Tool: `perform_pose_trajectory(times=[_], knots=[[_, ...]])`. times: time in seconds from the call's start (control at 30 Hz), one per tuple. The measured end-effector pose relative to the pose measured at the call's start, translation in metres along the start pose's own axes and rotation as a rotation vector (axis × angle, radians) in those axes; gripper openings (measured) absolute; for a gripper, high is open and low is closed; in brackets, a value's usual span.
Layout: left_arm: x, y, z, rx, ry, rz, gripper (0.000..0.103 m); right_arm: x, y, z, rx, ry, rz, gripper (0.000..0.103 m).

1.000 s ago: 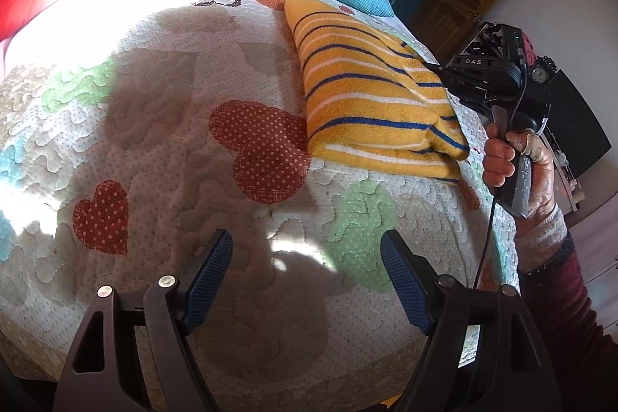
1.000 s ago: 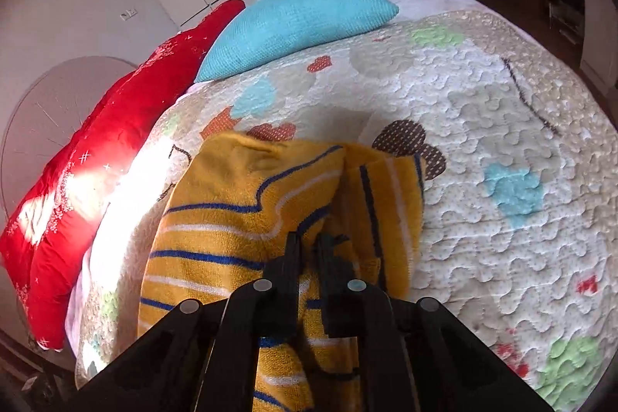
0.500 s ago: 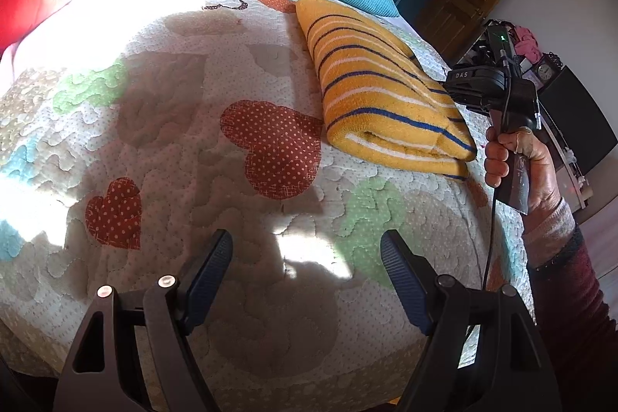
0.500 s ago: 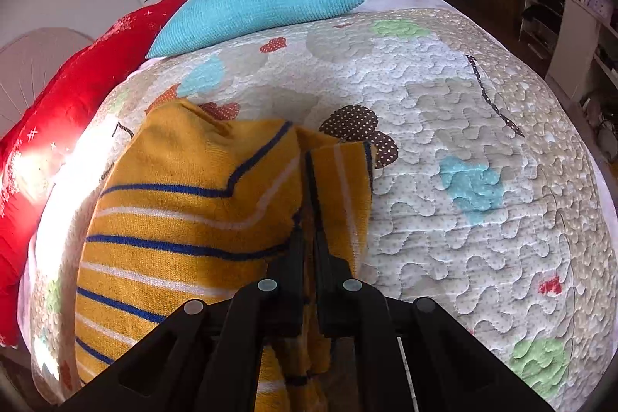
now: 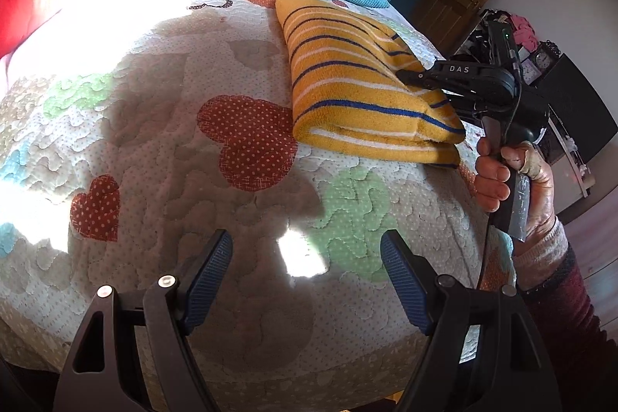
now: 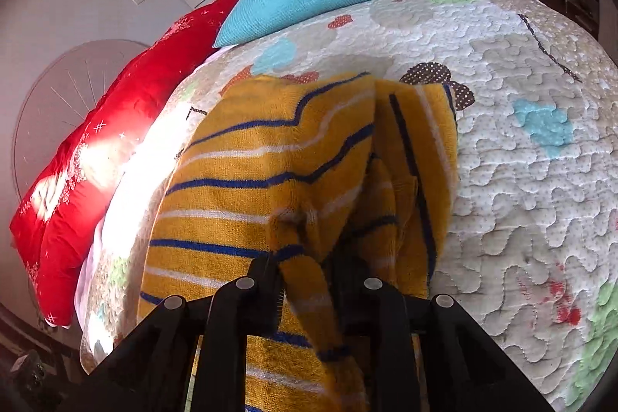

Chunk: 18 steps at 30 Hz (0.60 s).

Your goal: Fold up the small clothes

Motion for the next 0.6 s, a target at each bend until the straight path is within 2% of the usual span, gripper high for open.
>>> perform_pose_trajectory(times=[0.1, 0.2, 0.3, 0.47, 0.6], knots=[[-0.003, -0.004, 0.003, -0.012, 0.011, 0.012, 0.078, 0.004, -0.022, 0.011, 0.052, 0.017, 0.061, 0.016], [-0.003, -0.003, 0.002, -0.010, 0.007, 0.013, 0.078, 0.020, -0.022, 0.029, 0.121, 0.040, 0.048, 0.016], [-0.001, 0.005, 0.002, -0.010, -0.001, -0.011, 0.078, 0.034, -0.016, 0.046, 0.095, 0.095, 0.039, 0.018], [0.003, 0.009, 0.012, -0.006, 0.028, -0.027, 0.078, 0.044, -0.014, 0.058, 0.094, 0.127, 0.065, 0.043], [0.005, 0.006, 0.012, -0.025, 0.038, -0.009, 0.078, 0.052, -0.015, 0.065, 0.043, 0.156, 0.078, 0.053]])
Point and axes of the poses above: each gripper's, at about its wrist camera, not at the fingertips, and y roughly the way its jaws point, z to its right, x to its underside, the point moved 2 cm from there along y, roughly the way its jaws point, and after that the axes turned 13 degrees about x, right-handed, at the moved point
